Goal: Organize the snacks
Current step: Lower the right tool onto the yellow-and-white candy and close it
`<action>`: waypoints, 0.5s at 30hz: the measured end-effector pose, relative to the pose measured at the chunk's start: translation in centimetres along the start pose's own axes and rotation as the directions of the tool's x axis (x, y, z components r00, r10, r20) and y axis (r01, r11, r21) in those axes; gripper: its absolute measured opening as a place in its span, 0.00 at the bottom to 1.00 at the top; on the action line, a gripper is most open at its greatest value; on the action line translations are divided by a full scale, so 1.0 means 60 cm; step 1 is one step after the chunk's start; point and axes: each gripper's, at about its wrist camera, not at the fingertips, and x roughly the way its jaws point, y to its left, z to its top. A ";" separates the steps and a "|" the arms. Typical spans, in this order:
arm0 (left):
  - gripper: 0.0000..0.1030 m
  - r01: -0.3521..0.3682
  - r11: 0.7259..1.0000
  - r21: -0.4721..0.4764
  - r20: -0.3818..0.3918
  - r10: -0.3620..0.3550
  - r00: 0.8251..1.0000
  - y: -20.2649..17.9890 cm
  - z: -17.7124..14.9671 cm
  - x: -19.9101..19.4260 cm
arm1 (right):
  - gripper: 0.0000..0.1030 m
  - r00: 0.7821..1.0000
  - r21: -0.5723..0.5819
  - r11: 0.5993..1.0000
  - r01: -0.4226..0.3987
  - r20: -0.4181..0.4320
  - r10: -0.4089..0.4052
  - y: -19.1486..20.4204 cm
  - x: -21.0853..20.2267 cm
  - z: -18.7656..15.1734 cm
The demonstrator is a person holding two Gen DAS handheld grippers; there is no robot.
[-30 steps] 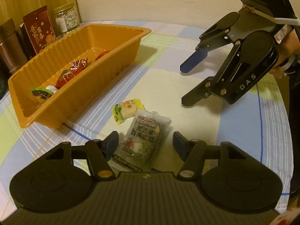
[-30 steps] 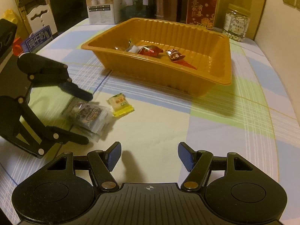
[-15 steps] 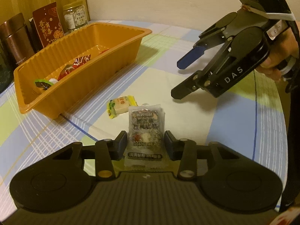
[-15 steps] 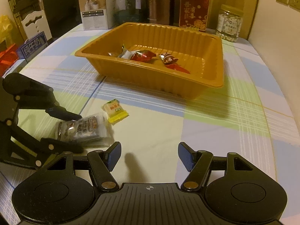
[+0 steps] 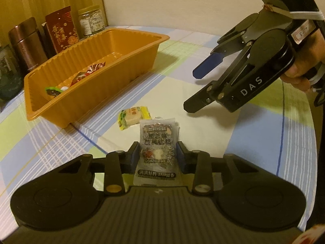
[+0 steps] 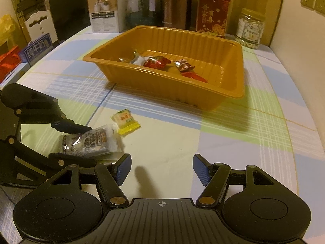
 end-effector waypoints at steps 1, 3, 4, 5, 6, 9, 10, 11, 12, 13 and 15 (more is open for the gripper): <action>0.33 -0.015 1.000 -0.003 -0.006 0.015 1.000 -0.004 -0.001 -0.003 | 0.65 1.000 -0.008 1.000 -0.005 0.004 0.005 0.001 0.000 0.000; 0.33 -0.050 0.999 -0.005 -0.020 0.049 0.999 -0.010 -0.004 -0.011 | 0.65 1.000 -0.027 1.000 -0.007 0.010 0.008 0.005 0.000 -0.001; 0.33 -0.069 0.998 -0.013 -0.028 0.068 0.997 -0.013 -0.007 -0.016 | 0.65 1.000 -0.037 0.999 -0.011 0.014 0.012 0.006 0.000 -0.002; 0.33 -0.086 0.996 -0.027 -0.037 0.085 0.996 -0.013 -0.010 -0.020 | 0.65 1.000 -0.044 0.999 -0.019 0.015 0.020 0.008 0.001 -0.001; 0.33 -0.101 0.994 -0.044 -0.044 0.099 0.994 -0.012 -0.014 -0.025 | 0.65 1.000 -0.051 0.998 -0.025 0.017 0.026 0.009 0.001 -0.001; 0.33 -0.141 0.985 -0.101 -0.060 0.135 0.989 -0.005 -0.023 -0.038 | 0.65 0.998 -0.080 0.996 -0.048 0.031 0.050 0.015 0.004 0.001; 0.33 -0.154 0.980 -0.126 -0.064 0.147 0.987 -0.002 -0.026 -0.043 | 0.65 0.998 -0.088 0.995 -0.057 0.034 0.060 0.016 0.006 0.003; 0.33 -0.165 0.975 -0.148 -0.066 0.157 0.985 0.001 -0.028 -0.048 | 0.65 0.997 -0.093 0.994 -0.065 0.037 0.069 0.018 0.008 0.005; 0.33 -0.173 0.971 -0.167 -0.066 0.164 0.984 0.003 -0.030 -0.052 | 0.65 0.996 -0.099 0.992 -0.074 0.040 0.078 0.020 0.011 0.008; 0.33 -0.184 0.964 -0.191 -0.065 0.174 0.983 0.004 -0.031 -0.056 | 0.65 0.995 -0.104 0.991 -0.082 0.042 0.087 0.021 0.013 0.011; 0.33 -0.203 0.950 -0.236 -0.066 0.192 0.979 0.008 -0.032 -0.062 | 0.65 0.993 -0.116 0.989 -0.095 0.053 0.102 0.023 0.019 0.015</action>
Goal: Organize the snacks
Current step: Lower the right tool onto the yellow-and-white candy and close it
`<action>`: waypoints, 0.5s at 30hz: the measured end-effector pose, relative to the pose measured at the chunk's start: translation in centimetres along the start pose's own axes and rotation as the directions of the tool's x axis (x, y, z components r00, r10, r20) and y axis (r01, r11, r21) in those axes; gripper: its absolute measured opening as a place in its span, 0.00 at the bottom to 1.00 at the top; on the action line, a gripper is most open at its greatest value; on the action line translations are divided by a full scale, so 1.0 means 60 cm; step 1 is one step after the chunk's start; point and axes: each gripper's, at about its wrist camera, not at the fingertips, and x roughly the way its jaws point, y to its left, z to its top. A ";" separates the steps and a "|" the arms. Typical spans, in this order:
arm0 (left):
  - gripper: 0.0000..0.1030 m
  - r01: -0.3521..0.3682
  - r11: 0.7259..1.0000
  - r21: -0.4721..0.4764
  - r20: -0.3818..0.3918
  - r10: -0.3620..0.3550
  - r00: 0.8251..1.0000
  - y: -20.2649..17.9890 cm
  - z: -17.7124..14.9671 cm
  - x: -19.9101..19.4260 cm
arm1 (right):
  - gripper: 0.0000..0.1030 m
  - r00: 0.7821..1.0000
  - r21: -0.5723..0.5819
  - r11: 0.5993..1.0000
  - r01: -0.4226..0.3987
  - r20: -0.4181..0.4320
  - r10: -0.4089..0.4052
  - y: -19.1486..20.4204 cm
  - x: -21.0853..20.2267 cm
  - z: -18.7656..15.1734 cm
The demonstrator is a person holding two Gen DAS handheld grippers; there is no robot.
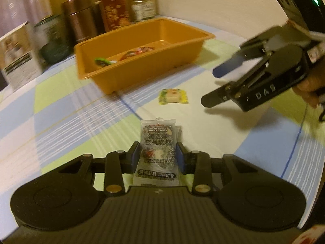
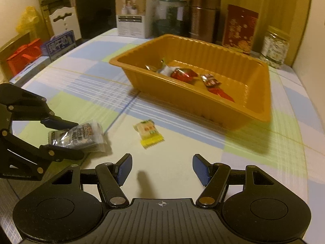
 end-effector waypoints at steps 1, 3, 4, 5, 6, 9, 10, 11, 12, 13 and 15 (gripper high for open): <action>0.33 -0.011 1.000 -0.026 0.004 0.011 1.000 0.001 0.000 -0.003 | 0.65 1.000 -0.006 1.000 -0.005 0.005 0.005 0.000 0.003 0.002; 0.33 -0.027 0.998 -0.060 0.006 0.027 1.000 0.001 0.002 -0.006 | 0.65 1.000 -0.015 1.000 -0.018 0.011 0.018 0.000 0.011 0.007; 0.33 -0.037 0.996 -0.085 0.006 0.038 0.999 0.002 0.002 -0.007 | 0.65 0.999 -0.021 0.999 -0.029 0.015 0.029 -0.001 0.016 0.009; 0.33 -0.043 0.994 -0.105 0.004 0.044 0.999 0.003 0.004 -0.005 | 0.65 0.999 -0.030 0.999 -0.042 0.022 0.043 -0.002 0.020 0.011; 0.33 -0.047 0.990 -0.133 0.004 0.048 0.999 0.005 0.004 -0.005 | 0.65 0.998 -0.042 0.998 -0.053 0.028 0.054 -0.002 0.024 0.013; 0.33 -0.059 0.981 -0.184 0.000 0.060 0.998 0.011 0.003 -0.004 | 0.65 0.996 -0.089 0.994 -0.068 0.047 0.072 -0.001 0.037 0.019; 0.33 -0.063 0.981 -0.183 0.001 0.064 0.998 0.011 0.004 -0.004 | 0.65 0.996 -0.099 0.992 -0.075 0.050 0.080 -0.001 0.042 0.021; 0.33 -0.071 0.981 -0.179 0.003 0.073 0.997 0.011 0.006 -0.004 | 0.64 0.995 -0.104 0.991 -0.080 0.052 0.086 -0.001 0.046 0.023; 0.33 -0.077 0.981 -0.180 0.004 0.078 0.997 0.012 0.007 -0.004 | 0.64 0.994 -0.106 0.990 -0.089 0.052 0.095 -0.002 0.051 0.024; 0.33 -0.079 0.979 -0.186 0.004 0.081 0.997 0.014 0.007 -0.004 | 0.61 0.993 -0.110 0.989 -0.100 0.050 0.106 -0.002 0.056 0.026; 0.33 -0.075 0.978 -0.195 0.003 0.077 0.997 0.016 0.007 -0.003 | 0.56 0.991 -0.127 0.985 -0.118 0.040 0.124 0.000 0.065 0.027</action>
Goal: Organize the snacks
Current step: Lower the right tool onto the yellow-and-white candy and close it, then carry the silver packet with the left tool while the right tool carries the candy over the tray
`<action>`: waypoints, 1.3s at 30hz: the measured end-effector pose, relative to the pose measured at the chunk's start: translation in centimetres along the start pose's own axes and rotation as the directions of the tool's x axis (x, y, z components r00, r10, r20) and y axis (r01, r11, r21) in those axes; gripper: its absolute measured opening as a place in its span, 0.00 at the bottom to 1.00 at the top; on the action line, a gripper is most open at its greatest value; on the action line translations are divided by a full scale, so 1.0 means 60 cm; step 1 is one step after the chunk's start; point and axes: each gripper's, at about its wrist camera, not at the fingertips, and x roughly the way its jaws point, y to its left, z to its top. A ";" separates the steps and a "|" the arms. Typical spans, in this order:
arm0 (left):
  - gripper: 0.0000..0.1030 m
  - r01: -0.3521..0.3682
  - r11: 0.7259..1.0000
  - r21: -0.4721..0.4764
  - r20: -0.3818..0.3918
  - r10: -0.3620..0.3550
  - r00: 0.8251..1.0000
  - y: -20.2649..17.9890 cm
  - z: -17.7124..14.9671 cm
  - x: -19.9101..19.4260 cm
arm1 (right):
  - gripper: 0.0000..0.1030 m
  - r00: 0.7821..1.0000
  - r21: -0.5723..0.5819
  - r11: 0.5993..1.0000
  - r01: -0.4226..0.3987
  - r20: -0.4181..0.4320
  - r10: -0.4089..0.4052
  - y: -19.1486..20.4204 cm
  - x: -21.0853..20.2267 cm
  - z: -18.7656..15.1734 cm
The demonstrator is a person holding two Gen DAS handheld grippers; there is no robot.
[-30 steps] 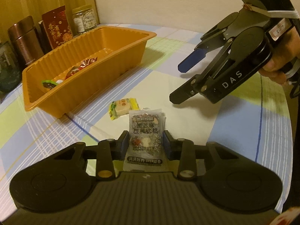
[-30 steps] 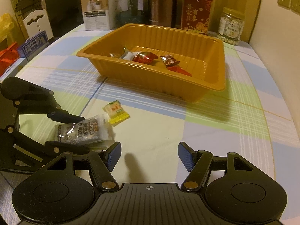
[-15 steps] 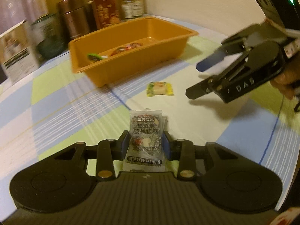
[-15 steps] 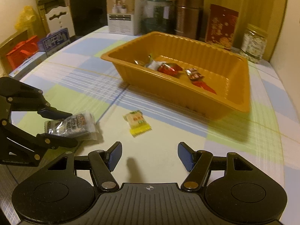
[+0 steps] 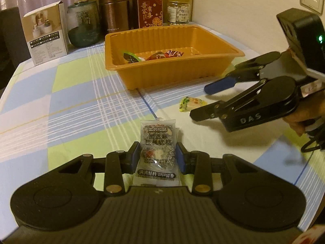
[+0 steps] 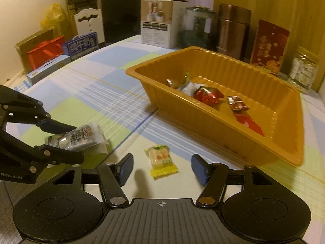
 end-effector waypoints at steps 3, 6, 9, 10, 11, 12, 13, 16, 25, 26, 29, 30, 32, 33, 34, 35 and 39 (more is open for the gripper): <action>0.33 0.002 1.000 -0.004 -0.006 -0.002 1.000 0.002 0.000 0.004 | 0.53 1.000 -0.024 1.000 -0.013 -0.003 0.013 0.004 0.012 0.001; 0.33 0.008 1.000 -0.005 -0.008 -0.008 1.000 0.002 -0.002 0.006 | 0.50 1.000 -0.033 0.999 -0.016 -0.003 0.016 0.003 0.020 0.002; 0.33 0.011 1.000 -0.010 -0.008 -0.011 1.000 0.003 -0.002 0.007 | 0.43 1.000 -0.035 0.999 -0.023 0.001 0.023 -0.001 0.026 0.003; 0.33 0.012 1.000 -0.013 -0.008 -0.012 1.000 0.003 -0.002 0.008 | 0.39 1.000 -0.031 0.999 -0.027 0.002 0.027 -0.001 0.026 0.004; 0.33 0.013 1.000 -0.014 -0.008 -0.013 1.000 0.003 -0.001 0.008 | 0.36 1.000 -0.031 0.999 -0.031 0.003 0.031 -0.001 0.027 0.004; 0.33 0.013 1.000 -0.014 -0.009 -0.013 1.000 0.002 -0.001 0.009 | 0.34 1.000 -0.034 0.999 -0.031 0.003 0.031 0.000 0.027 0.005; 0.33 0.013 1.000 -0.013 -0.009 -0.013 1.000 0.002 -0.001 0.009 | 0.30 0.999 -0.035 0.999 -0.032 0.003 0.032 0.001 0.026 0.004; 0.33 0.013 1.000 -0.014 -0.010 -0.013 1.000 0.002 -0.001 0.010 | 0.25 1.000 -0.036 0.999 -0.028 0.001 0.028 0.002 0.023 0.003; 0.33 0.017 1.000 -0.012 -0.010 -0.017 1.000 -0.005 0.001 0.011 | 0.21 0.997 0.065 0.997 0.039 -0.063 -0.035 0.008 0.007 0.003; 0.33 0.018 1.000 -0.013 -0.009 -0.018 1.000 -0.006 0.001 0.010 | 0.21 0.996 0.080 0.995 0.055 -0.077 -0.049 0.010 0.004 0.003; 0.33 0.022 1.000 -0.017 -0.005 -0.022 1.000 -0.006 0.003 0.008 | 0.21 0.992 0.128 0.988 0.090 -0.097 -0.078 0.009 -0.007 0.004; 0.33 0.023 1.000 -0.019 -0.004 -0.023 1.000 -0.007 0.004 0.007 | 0.21 0.991 0.139 0.985 0.101 -0.099 -0.087 0.009 -0.012 0.004; 0.33 0.024 0.999 -0.022 0.001 -0.024 1.000 -0.009 0.006 0.004 | 0.21 0.989 0.158 0.980 0.124 -0.100 -0.109 0.010 -0.024 0.005; 0.33 0.025 0.999 -0.023 0.003 -0.025 1.000 -0.010 0.008 0.003 | 0.21 0.988 0.168 0.977 0.134 -0.098 -0.119 0.012 -0.030 0.006; 0.33 0.027 0.999 -0.025 0.007 -0.027 1.000 -0.011 0.010 0.001 | 0.21 0.987 0.179 0.973 0.144 -0.096 -0.129 0.014 -0.037 0.007; 0.33 0.028 0.999 -0.027 0.010 -0.027 1.000 -0.013 0.012 -0.001 | 0.21 0.986 0.191 0.970 0.152 -0.092 -0.137 0.017 -0.044 0.008; 0.33 0.036 0.999 -0.040 0.021 -0.035 0.999 -0.019 0.018 -0.009 | 0.21 0.980 0.236 0.952 0.197 -0.080 -0.183 0.029 -0.077 0.010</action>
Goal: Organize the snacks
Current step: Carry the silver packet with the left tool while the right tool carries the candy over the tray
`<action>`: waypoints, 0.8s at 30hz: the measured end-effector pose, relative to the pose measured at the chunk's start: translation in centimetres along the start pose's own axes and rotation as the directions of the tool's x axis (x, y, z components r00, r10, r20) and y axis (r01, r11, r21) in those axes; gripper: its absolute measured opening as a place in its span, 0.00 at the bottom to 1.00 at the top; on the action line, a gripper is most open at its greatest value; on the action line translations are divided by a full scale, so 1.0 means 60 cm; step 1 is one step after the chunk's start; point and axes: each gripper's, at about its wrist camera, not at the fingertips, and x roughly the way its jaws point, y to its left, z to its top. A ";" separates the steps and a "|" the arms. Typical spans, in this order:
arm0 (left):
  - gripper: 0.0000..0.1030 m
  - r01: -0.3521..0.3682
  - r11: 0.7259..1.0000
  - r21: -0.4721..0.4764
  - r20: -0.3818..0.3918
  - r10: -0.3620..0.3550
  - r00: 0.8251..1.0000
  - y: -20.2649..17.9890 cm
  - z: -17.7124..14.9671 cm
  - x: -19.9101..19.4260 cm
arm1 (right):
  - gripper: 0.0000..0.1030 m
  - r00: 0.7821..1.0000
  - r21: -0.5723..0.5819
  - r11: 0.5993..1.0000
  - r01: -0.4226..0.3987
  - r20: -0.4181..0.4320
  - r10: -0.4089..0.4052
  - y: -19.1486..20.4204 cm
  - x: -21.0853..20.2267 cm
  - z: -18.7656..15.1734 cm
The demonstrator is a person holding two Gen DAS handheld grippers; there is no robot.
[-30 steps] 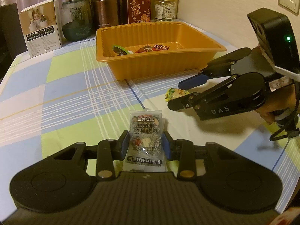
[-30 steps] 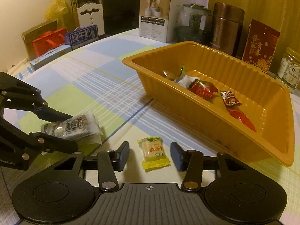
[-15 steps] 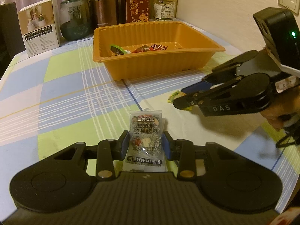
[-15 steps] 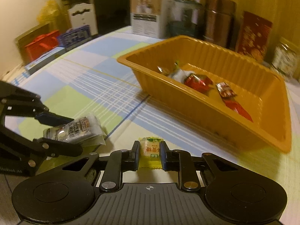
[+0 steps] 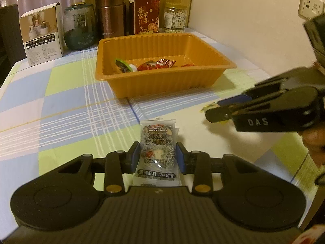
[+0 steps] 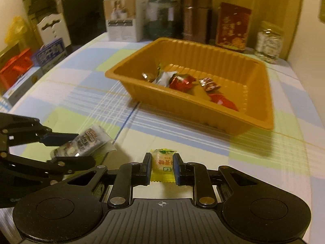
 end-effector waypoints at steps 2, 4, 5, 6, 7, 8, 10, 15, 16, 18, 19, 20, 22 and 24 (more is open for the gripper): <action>0.33 0.005 1.000 -0.008 0.004 -0.005 1.000 -0.004 0.002 -0.005 | 0.21 1.000 0.023 1.000 0.021 0.001 -0.021 0.004 -0.014 -0.006; 0.33 0.013 1.000 -0.014 0.005 -0.012 1.000 -0.007 0.003 -0.009 | 0.21 0.999 0.044 0.998 0.036 -0.001 -0.036 0.008 -0.026 -0.015; 0.33 0.017 1.000 -0.017 0.007 -0.017 1.000 -0.009 0.004 -0.012 | 0.21 0.999 0.055 0.998 0.042 -0.004 -0.042 0.009 -0.031 -0.020; 0.33 0.019 1.000 -0.018 0.008 -0.019 1.000 -0.010 0.006 -0.014 | 0.21 0.999 0.063 0.997 0.048 -0.007 -0.047 0.010 -0.035 -0.025; 0.33 0.022 1.000 -0.019 0.010 -0.021 1.000 -0.012 0.007 -0.017 | 0.21 0.999 0.072 0.996 0.052 -0.009 -0.052 0.012 -0.039 -0.028; 0.33 0.024 1.000 -0.020 0.011 -0.024 1.000 -0.013 0.009 -0.020 | 0.21 0.998 0.080 0.995 0.056 -0.009 -0.055 0.012 -0.043 -0.032; 0.33 0.030 0.999 -0.023 0.013 -0.030 0.999 -0.016 0.012 -0.024 | 0.21 0.998 0.093 0.994 0.063 -0.009 -0.063 0.015 -0.052 -0.037; 0.33 0.040 0.999 -0.033 0.013 -0.040 0.999 -0.020 0.014 -0.030 | 0.21 0.997 0.121 0.990 0.078 -0.005 -0.078 0.020 -0.071 -0.047; 0.33 0.042 0.998 -0.037 0.012 -0.042 0.999 -0.020 0.013 -0.032 | 0.21 0.997 0.127 0.989 0.080 -0.004 -0.080 0.021 -0.074 -0.048; 0.33 0.044 0.998 -0.043 0.011 -0.044 0.999 -0.021 0.014 -0.035 | 0.21 0.996 0.135 0.987 0.083 0.001 -0.084 0.022 -0.079 -0.050; 0.33 0.045 0.998 -0.043 0.011 -0.044 0.999 -0.022 0.014 -0.036 | 0.21 0.996 0.137 0.987 0.087 0.002 -0.088 0.022 -0.081 -0.050; 0.33 0.044 0.998 -0.040 0.010 -0.044 0.999 -0.024 0.015 -0.038 | 0.21 0.996 0.139 0.986 0.090 0.007 -0.092 0.021 -0.084 -0.049; 0.33 0.041 0.999 -0.033 0.009 -0.041 0.999 -0.025 0.019 -0.039 | 0.21 0.994 0.141 0.985 0.103 0.016 -0.106 0.017 -0.090 -0.047; 0.33 0.032 0.999 -0.028 0.009 -0.031 0.999 -0.026 0.025 -0.041 | 0.21 0.993 0.149 0.982 0.115 0.023 -0.120 0.011 -0.093 -0.043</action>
